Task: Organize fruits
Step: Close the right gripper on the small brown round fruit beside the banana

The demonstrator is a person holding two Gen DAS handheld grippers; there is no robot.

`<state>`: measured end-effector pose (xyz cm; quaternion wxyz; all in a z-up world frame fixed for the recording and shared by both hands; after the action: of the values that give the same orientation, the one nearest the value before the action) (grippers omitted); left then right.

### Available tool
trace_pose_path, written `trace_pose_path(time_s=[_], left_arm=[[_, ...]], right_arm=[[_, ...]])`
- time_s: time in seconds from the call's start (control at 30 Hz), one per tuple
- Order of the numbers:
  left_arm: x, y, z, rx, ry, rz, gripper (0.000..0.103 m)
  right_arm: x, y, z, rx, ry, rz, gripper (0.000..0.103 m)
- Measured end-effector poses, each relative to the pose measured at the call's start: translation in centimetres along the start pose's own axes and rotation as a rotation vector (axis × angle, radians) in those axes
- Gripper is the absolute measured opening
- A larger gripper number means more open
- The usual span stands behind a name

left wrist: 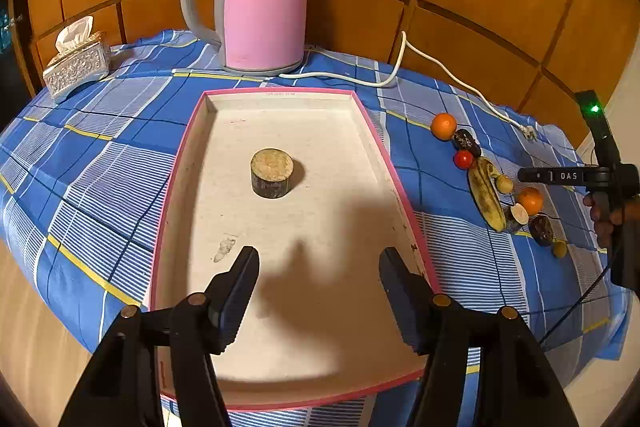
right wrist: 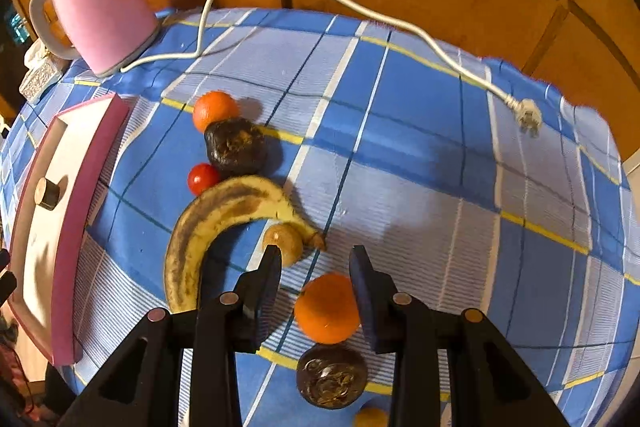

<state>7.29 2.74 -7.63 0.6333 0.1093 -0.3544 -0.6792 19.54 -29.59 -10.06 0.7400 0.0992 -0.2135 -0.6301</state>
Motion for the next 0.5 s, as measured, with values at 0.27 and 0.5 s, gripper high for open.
trace_pose_path(time_s=[0.27, 0.5], left_arm=[[0.0, -0.1, 0.3, 0.005, 0.008, -0.009, 0.067], [0.0, -0.3, 0.4, 0.003, 0.003, -0.008, 0.067]], right_arm=[[-4.6, 0.2, -1.2, -0.008, -0.032, 0.21, 0.036], [-5.7, 0.5, -2.8, -0.024, -0.164, 0.343, 0.028]])
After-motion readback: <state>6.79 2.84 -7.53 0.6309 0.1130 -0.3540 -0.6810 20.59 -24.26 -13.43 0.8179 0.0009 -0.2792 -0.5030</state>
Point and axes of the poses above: each gripper's, at about its wrist camera, not at the fingertips, and z roughly against the way its jaws point, x to its right, y to its top, the point moved 7 cm from there along -z, roughly the way its jaws point, and after that the axes turned 12 degrees about -y, right-handed, at the moved point
